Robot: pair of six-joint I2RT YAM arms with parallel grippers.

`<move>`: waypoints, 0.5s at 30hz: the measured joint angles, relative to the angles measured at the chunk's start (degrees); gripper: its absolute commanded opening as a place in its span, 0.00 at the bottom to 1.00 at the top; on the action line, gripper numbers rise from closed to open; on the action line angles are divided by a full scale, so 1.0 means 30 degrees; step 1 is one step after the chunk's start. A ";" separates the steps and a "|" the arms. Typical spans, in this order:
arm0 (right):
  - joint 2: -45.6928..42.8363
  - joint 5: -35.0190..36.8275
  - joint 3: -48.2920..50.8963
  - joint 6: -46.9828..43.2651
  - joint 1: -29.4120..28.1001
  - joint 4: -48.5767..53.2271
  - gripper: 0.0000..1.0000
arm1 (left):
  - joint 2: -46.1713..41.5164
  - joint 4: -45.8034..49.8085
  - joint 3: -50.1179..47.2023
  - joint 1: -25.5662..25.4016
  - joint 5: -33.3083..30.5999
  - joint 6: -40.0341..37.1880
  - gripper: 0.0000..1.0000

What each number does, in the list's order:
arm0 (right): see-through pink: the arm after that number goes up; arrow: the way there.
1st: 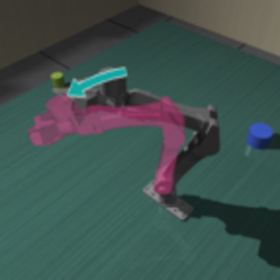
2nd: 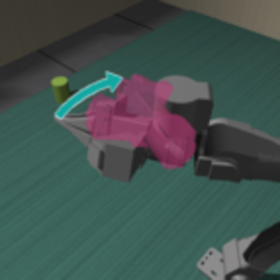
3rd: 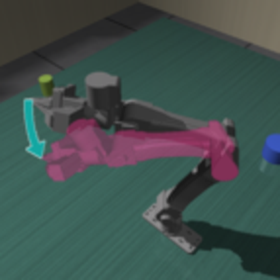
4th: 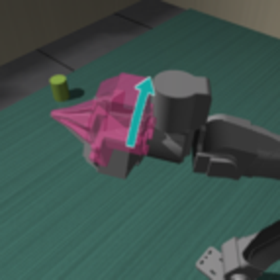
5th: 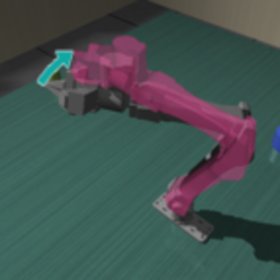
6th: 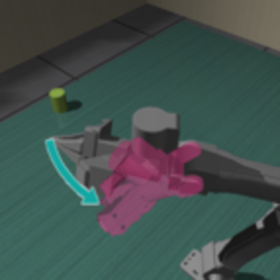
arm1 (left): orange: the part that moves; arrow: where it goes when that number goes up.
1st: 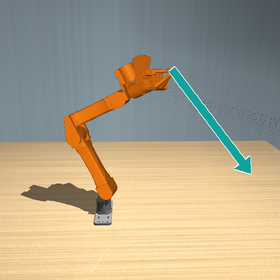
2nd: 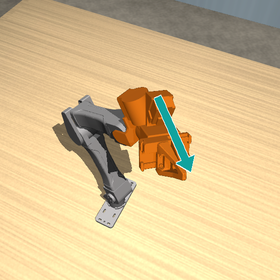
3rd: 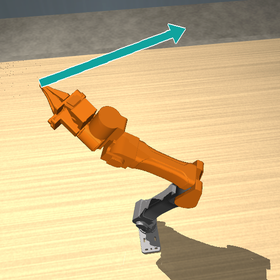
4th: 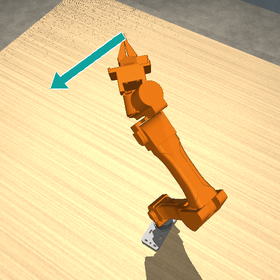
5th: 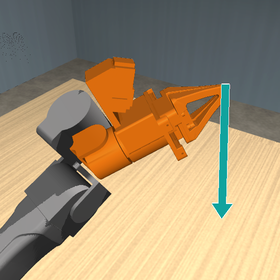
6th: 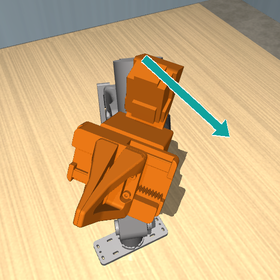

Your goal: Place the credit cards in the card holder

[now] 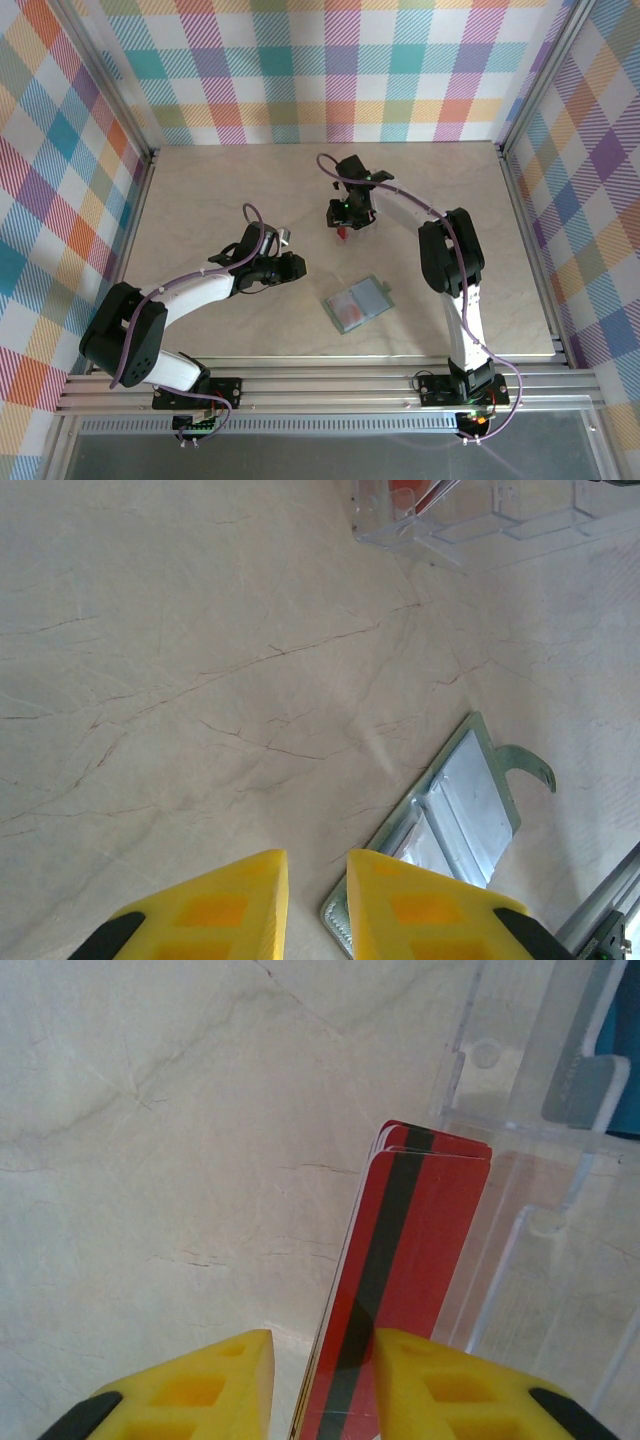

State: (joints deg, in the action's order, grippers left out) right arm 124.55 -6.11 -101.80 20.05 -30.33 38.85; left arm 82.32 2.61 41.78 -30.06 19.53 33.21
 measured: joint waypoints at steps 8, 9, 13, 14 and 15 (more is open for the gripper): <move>-0.0022 -0.0073 0.0000 0.0007 0.0000 -0.0073 0.28 | 0.0211 -0.0007 0.0000 0.0044 0.0189 0.0000 0.22; -0.0036 -0.0087 0.0007 0.0007 0.0000 -0.0073 0.28 | 0.0255 -0.0007 0.0000 0.0058 0.0197 0.0000 0.22; -0.0168 -0.0211 0.0007 0.0007 0.0000 -0.0073 0.28 | 0.0299 -0.0015 0.0007 0.0073 0.0197 0.0000 0.22; -0.0189 -0.0226 0.0007 0.0007 0.0000 -0.0080 0.28 | 0.0299 -0.0015 0.0000 0.0073 0.0197 0.0000 0.22; -0.0211 -0.0248 0.0022 0.0007 0.0000 -0.0080 0.28 | 0.0313 -0.0015 0.0000 0.0073 0.0204 0.0007 0.22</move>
State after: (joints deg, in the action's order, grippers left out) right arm 123.92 -6.85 -101.73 20.08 -30.33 38.61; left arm 83.26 2.57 41.78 -29.85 20.14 33.23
